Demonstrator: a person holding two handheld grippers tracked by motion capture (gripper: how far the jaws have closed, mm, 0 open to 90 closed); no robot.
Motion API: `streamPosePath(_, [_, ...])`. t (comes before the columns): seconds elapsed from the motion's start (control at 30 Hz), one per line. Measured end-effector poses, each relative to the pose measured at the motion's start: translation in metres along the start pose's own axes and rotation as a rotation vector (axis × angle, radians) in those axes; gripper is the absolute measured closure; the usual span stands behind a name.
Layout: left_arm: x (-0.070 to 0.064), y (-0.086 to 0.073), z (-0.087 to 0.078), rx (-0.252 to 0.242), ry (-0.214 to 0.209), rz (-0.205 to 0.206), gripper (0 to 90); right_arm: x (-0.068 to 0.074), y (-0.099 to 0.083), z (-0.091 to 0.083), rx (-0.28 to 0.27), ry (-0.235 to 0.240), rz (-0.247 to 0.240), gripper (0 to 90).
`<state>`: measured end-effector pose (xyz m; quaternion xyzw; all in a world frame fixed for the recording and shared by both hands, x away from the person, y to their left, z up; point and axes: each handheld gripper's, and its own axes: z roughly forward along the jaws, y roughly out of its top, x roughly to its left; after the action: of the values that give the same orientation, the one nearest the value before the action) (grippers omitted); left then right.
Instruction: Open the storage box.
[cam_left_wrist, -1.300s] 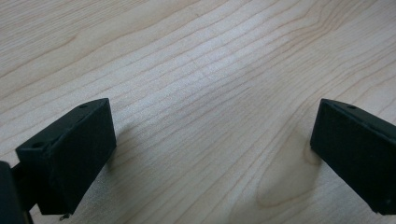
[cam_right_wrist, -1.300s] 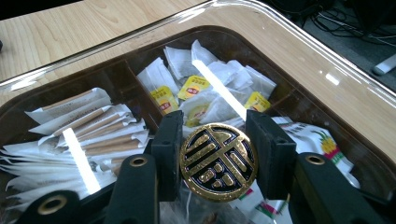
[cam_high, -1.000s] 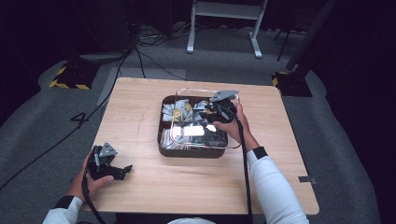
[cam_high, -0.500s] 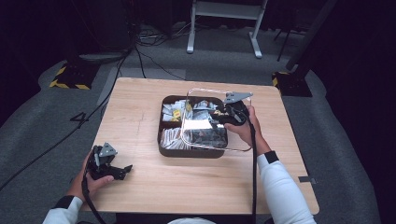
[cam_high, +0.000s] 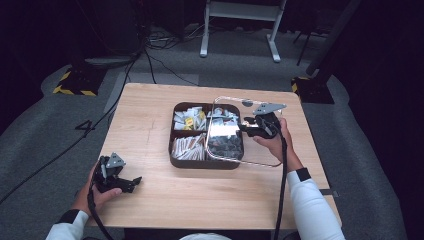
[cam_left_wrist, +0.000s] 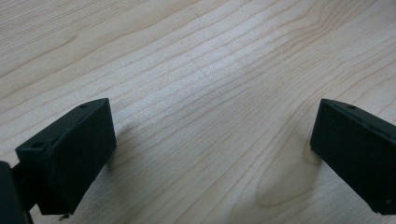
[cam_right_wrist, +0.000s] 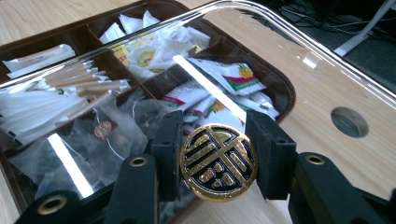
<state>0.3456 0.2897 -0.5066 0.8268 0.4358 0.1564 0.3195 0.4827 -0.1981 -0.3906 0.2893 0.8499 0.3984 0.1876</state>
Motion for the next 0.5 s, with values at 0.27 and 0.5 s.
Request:
streamPosePath(0.27, [0.0,0.0,0.0,0.0,-0.001,-0.002,0.5,-0.007,-0.013,-0.012,0.007,-0.02,0.008,58.6])
streamPosePath(0.5, [0.0,0.0,0.0,0.0,0.0,0.0,0.5,-0.016,-0.026,-0.023,0.01,-0.035,0.026,58.6])
